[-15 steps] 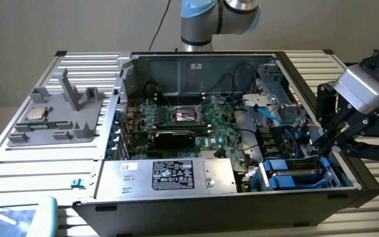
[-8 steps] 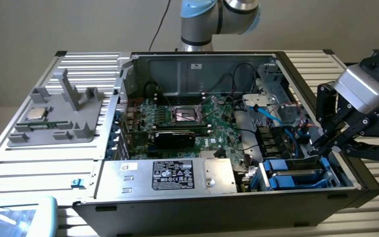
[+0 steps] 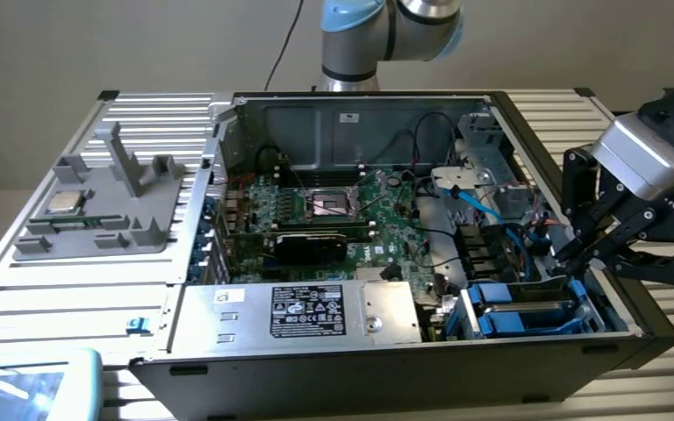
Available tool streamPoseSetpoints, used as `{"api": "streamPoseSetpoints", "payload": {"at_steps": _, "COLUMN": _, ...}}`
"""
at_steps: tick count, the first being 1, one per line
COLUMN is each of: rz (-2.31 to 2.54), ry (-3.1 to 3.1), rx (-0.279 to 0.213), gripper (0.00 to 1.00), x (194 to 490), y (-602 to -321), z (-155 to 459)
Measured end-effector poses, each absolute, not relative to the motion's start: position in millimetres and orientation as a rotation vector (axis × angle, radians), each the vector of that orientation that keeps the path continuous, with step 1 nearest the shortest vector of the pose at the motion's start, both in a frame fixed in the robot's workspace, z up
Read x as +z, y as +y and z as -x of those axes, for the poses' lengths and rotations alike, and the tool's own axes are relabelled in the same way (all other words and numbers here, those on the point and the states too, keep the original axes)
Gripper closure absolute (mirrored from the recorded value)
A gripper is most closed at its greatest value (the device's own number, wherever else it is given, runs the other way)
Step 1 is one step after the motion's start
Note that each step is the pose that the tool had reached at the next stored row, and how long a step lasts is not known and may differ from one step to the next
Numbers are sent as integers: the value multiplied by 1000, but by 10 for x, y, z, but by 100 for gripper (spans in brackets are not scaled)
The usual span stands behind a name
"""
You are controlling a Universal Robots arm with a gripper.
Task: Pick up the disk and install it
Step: 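Insert the first disk wire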
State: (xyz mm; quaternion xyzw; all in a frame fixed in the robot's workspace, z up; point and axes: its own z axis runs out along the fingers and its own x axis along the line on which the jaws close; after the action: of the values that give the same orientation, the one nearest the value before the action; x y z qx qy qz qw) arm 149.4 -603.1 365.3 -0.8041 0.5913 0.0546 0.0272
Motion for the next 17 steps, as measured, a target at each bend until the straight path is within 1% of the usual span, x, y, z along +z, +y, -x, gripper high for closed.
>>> {"api": "streamPoseSetpoints", "payload": {"at_steps": 7, "rz": 2535, "ry": 1868, "rx": 88, "gripper": 84, "x": 3659, "y": -5920, "z": -1477}}
{"api": "streamPoseSetpoints", "payload": {"at_steps": 13, "rz": 2539, "ry": 1874, "rx": 60, "gripper": 84, "x": 3714, "y": -5912, "z": -1425}}
{"api": "streamPoseSetpoints", "payload": {"at_steps": 17, "rz": 2524, "ry": 1895, "rx": 56, "gripper": 84, "x": 3716, "y": -5912, "z": -1410}}
